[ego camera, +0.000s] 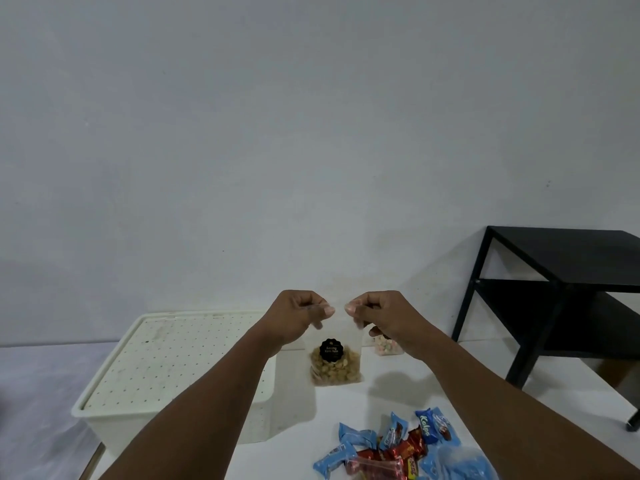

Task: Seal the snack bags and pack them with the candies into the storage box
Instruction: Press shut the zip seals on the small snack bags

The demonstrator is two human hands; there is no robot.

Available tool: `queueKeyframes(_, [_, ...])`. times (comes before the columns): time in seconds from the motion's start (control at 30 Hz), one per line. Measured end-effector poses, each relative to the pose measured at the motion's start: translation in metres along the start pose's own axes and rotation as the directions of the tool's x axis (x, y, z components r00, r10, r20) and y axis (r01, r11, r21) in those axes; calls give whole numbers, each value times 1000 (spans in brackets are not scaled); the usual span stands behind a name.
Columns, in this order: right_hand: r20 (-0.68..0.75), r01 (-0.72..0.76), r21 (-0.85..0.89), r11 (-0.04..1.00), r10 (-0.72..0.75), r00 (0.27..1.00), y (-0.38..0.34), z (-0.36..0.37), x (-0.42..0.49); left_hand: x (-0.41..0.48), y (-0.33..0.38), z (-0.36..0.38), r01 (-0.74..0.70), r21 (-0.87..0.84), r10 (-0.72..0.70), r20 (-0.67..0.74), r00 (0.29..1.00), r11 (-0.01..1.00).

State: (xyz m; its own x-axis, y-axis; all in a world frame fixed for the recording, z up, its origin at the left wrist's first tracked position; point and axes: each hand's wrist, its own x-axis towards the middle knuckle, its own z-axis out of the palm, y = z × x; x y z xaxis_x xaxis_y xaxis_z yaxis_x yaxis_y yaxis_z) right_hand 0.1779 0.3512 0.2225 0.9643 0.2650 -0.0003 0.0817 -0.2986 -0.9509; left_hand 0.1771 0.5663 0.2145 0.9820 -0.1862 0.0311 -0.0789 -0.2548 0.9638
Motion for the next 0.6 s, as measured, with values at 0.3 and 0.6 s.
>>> queueKeyframes(0.3, [-115, 32, -51, 998, -38, 993, 3, -1, 5, 1, -8, 2, 52, -109, -53, -9, 999, 993])
queueKeyframes(0.6, [-84, 44, -18, 999, -45, 995, 8, 7, 6, 0, -9, 1, 15, -141, -15, 0, 1000, 990])
